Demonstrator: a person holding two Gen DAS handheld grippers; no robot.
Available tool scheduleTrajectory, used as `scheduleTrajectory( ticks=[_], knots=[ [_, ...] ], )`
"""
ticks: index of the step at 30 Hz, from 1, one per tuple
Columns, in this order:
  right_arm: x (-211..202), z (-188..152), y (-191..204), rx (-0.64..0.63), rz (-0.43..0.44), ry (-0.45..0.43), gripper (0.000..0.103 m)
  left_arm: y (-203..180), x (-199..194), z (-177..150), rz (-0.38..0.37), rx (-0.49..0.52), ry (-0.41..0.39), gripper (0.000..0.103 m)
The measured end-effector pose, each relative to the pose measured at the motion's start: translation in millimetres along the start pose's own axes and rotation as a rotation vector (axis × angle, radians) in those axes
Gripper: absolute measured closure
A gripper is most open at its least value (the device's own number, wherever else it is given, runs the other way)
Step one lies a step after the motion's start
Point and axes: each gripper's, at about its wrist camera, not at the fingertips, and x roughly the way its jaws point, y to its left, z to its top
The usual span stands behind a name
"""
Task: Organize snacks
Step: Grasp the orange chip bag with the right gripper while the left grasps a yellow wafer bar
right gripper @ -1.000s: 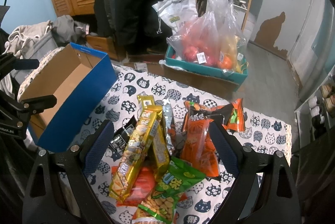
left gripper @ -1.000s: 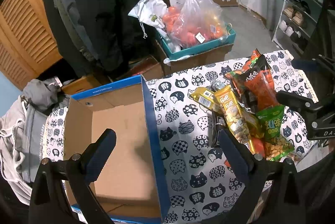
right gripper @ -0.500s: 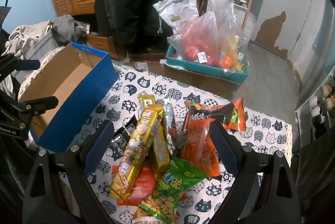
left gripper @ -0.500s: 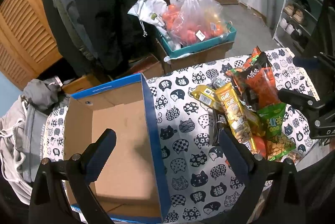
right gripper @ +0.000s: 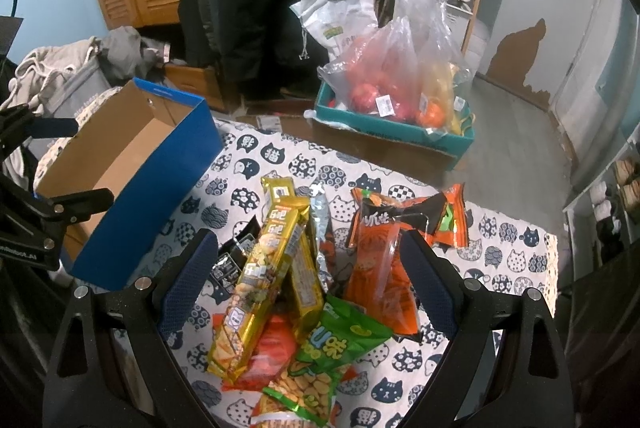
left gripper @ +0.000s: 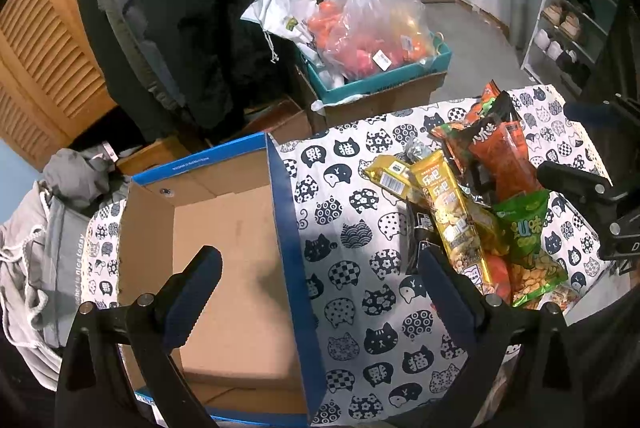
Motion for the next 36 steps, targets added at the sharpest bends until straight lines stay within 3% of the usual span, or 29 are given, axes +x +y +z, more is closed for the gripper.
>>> scheduleTrajectory(
  ticks=[21,30,36],
  knots=[
    [0.7,0.0,-3.5,-0.002,-0.002,0.007,0.012,-0.6,7.2,2.9,0.013,0.017,0.016,0.003],
    [2.7,-1.4,-10.5,-0.001,-0.012,0.03,0.012,-12.4,23.9,8.2,0.006,0.03,0.069,0.003],
    [8.8,1.6,-24.6,0.013,-0.034,0.07,0.012,-24.5,38.7,10.1,-0.057,0.012,0.131,0.003]
  ],
)
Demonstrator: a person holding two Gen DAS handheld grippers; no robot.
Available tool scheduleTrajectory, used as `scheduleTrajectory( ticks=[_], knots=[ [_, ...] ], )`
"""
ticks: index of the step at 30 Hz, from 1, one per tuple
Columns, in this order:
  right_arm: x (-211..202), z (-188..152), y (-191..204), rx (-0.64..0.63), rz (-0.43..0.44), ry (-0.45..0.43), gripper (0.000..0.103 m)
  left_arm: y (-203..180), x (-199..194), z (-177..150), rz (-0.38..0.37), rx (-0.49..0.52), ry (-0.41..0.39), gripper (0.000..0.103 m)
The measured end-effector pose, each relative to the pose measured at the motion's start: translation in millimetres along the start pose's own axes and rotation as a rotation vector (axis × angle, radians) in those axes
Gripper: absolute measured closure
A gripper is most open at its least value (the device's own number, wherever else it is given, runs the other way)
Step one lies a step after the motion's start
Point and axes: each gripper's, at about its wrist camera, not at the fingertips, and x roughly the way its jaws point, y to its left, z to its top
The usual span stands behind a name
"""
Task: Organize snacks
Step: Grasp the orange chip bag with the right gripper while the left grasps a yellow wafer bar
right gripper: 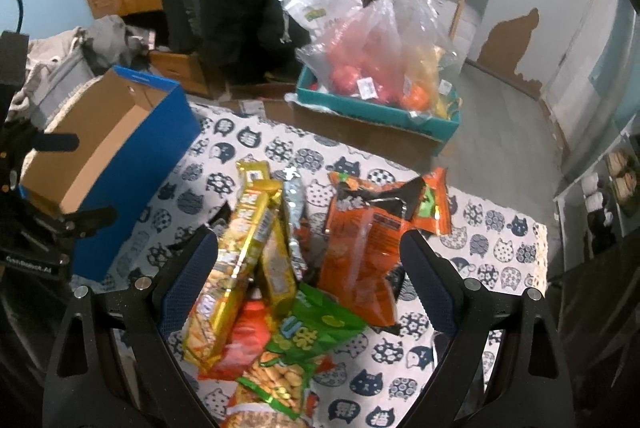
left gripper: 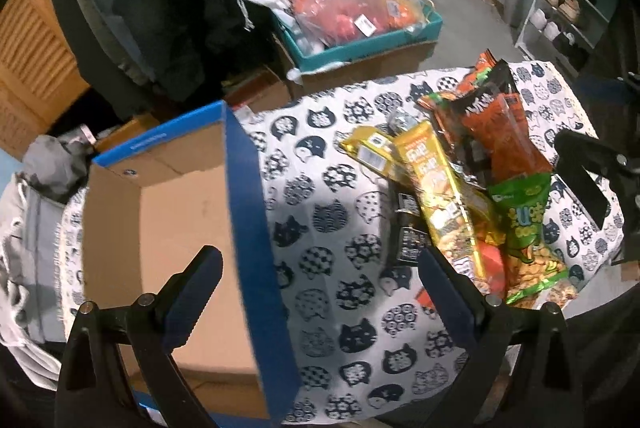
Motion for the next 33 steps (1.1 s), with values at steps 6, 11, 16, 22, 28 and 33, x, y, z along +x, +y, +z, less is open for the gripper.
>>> scheduleTrajectory(
  ticks=[6,11,16,22,28,33],
  knots=[
    [11.0,4.9,-22.5,0.056,0.013,0.042,0.012,-22.4,8.8,6.4,-0.03,0.027,0.022,0.003],
    [27.3,7.0,-38.2,0.079,0.008,0.094,0.012,-39.3,21.2,16.5,-0.046,0.038,0.055,0.003],
    [56.0,0.7,-53.7,0.103,0.019,0.178,0.012,-48.2,38.3,25.2,-0.05,0.023,0.099,0.003],
    [89.9,-10.7,-71.6,0.157,0.039,0.274,0.013,-60.5,67.6,29.8,-0.01,0.036,0.149,0.003],
    [120.8,-17.8,-75.1,0.173,0.066,0.336,0.013,-71.4,78.1,29.3,-0.023,0.029,0.166,0.003],
    [138.2,-22.4,-69.1,0.145,0.08,0.361,0.02,-81.8,87.0,28.8,-0.04,0.044,0.187,0.003]
  ],
)
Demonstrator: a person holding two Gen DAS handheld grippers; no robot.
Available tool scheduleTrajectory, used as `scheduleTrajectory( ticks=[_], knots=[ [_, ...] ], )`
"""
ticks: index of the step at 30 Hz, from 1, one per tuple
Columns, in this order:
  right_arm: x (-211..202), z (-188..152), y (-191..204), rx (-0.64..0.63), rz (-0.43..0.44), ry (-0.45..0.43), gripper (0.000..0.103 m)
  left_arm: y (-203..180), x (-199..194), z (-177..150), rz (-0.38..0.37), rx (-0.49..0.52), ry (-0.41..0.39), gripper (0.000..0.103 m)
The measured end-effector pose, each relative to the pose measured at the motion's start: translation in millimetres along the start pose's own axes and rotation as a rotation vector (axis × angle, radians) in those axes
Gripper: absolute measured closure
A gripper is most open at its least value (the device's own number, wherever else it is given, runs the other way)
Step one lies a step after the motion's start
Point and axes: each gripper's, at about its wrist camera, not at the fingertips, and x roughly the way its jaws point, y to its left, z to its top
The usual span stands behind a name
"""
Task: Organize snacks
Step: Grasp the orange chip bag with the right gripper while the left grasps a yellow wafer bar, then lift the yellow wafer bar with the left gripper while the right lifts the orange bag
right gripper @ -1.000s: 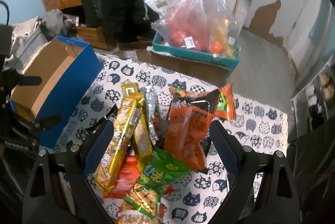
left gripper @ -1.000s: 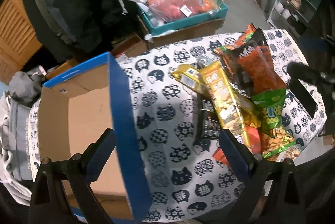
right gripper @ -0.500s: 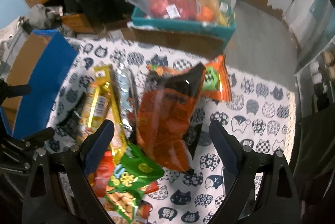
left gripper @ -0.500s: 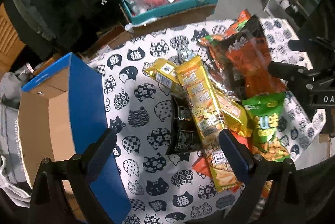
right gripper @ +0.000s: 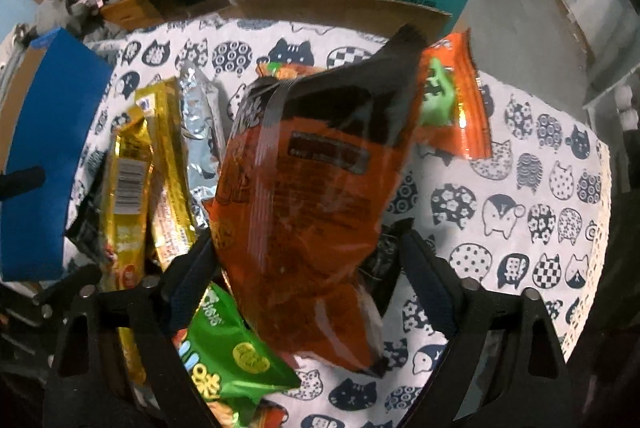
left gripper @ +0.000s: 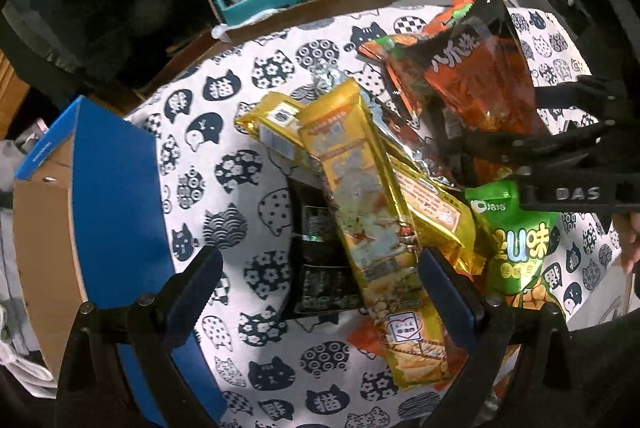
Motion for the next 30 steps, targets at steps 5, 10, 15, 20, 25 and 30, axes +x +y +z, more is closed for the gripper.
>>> scheduleTrajectory(
  ticks=[5,10,15,20,25,30],
  knots=[
    [10.6,-1.9,0.3,-0.013,0.003,-0.008,0.033,-2.1,7.9,0.3,-0.028,-0.014,0.018,0.012],
    [0.6,-4.1,-7.2,-0.004,-0.007,-0.042,0.041,-7.7,9.4,0.1,-0.063,-0.026,0.026,0.025],
    [-13.8,-6.3,-15.9,0.012,-0.043,-0.085,0.042,-18.9,11.4,-3.8,-0.074,0.0,0.036,0.031],
    [-33.8,-7.1,-20.9,0.028,-0.061,-0.135,0.042,-24.0,14.7,-3.9,-0.058,0.015,0.036,0.031],
    [-50.8,-10.6,-26.2,0.056,-0.061,-0.167,0.042,-22.5,19.4,-3.7,-0.044,0.029,0.015,0.037],
    [-56.0,-13.2,-29.3,0.078,-0.046,-0.174,0.042,-15.9,15.5,-5.1,-0.095,0.018,-0.015,0.059]
  ],
)
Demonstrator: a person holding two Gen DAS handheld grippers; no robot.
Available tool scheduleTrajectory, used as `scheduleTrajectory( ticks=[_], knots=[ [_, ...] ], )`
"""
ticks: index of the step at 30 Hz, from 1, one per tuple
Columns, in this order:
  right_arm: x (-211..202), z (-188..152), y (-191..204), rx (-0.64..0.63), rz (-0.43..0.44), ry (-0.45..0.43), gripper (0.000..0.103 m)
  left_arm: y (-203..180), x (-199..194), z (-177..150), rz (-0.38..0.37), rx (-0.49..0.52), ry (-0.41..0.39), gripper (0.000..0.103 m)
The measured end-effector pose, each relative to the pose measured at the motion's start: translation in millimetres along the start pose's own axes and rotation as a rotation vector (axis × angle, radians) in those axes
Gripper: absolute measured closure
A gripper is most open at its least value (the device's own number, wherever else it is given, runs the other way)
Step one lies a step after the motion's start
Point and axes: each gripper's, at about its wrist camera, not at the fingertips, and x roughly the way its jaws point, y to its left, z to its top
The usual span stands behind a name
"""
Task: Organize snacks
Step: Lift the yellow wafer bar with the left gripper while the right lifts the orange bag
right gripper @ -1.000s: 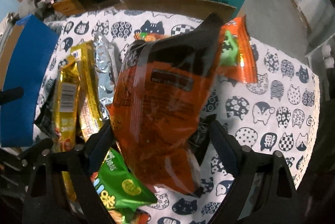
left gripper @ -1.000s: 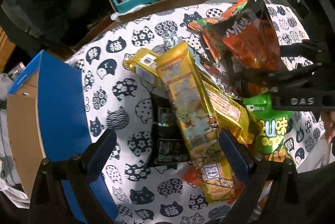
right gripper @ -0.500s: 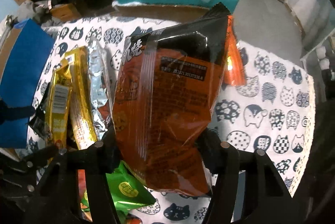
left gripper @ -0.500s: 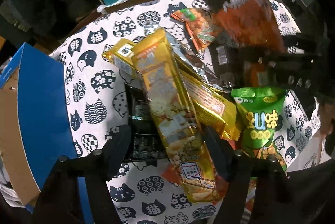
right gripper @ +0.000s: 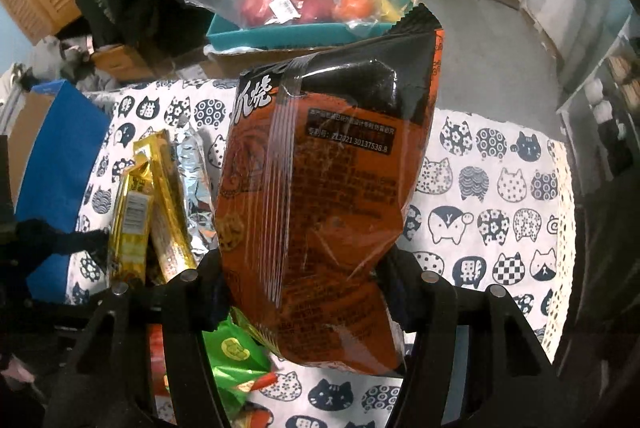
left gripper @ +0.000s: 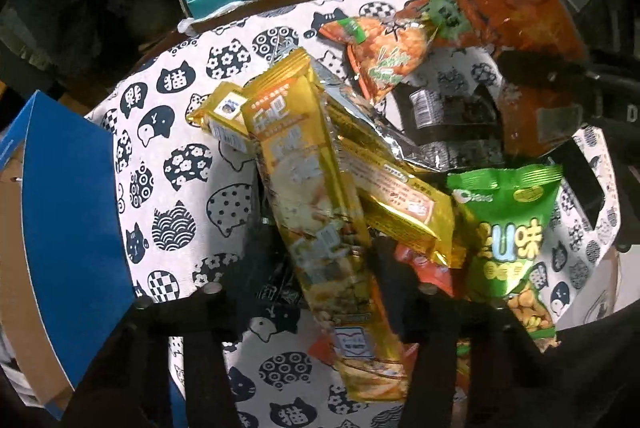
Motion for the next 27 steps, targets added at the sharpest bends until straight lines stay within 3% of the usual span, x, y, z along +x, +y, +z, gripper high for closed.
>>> scheduleTrajectory(
  ticks=[3,11,27],
  knots=[
    [-1.1,0.6,1.3,0.0,0.002,-0.002,0.042,-0.3,-5.3,0.2,-0.037,0.007,-0.01,0.07],
    [-17.0,4.7,8.2,-0.029,-0.003,-0.035,0.042,2.3,-19.4,-6.4,-0.073,0.01,-0.016,0.072],
    [-55.8,12.3,37.9,-0.089,0.004,-0.103,0.042,24.6,-75.9,-14.4,0.0,0.03,-0.152,0.072]
  ],
)
